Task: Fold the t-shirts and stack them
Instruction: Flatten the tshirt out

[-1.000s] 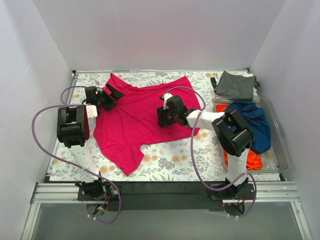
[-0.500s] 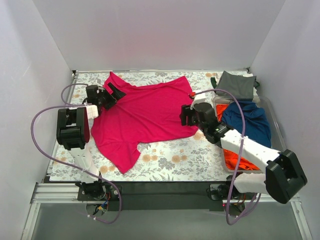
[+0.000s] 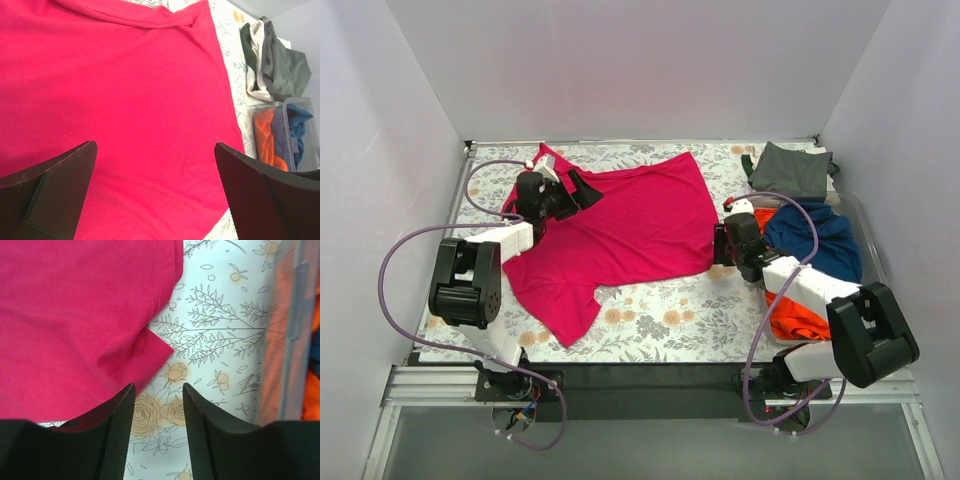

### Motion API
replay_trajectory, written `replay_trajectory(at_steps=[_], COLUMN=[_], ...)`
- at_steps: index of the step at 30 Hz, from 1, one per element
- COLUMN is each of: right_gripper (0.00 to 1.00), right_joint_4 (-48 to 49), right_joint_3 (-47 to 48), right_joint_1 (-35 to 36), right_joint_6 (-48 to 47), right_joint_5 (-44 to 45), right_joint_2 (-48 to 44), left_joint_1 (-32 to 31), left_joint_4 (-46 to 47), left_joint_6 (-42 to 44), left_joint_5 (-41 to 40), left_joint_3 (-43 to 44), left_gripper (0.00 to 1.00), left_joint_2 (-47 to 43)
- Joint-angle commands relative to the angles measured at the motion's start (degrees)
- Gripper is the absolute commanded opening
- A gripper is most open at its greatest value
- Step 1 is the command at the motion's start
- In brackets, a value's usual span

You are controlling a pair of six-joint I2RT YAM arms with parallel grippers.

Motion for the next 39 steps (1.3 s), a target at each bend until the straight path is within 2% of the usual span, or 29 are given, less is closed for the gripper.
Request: replay_trajectory(at_steps=[1,12,27,39], right_gripper=[0.38,0.36,0.37,0.36], right_joint_4=[2.37,5.0,5.45,8.52], right_joint_3=[1.61,3.54,2.49,3.02], right_joint_1=[-0.07,-0.07,-1.3,-2.27], right_joint_6=[0.78,1.22,2.45,2.89], right_joint_5=[-1.48,-1.57,-0.08,-2.1], right_joint_2=[2.5,8.65,5.05,11.73], left_joint_1=[0.58,0.58,0.58,0.59], left_joint_4=[-0.57,0.13,0.48,0.74], left_joint_6=[1.54,1.1,1.19,1.1], left_joint_5=[-1.49,-0.61,-1.05,-0.52], left_joint_3=[-0.25,-0.25,-0.78,-0.52], left_gripper=[0.97,0.97,0.97,0.97], left_joint_2=[-3.07,0.36,0.27,1.32])
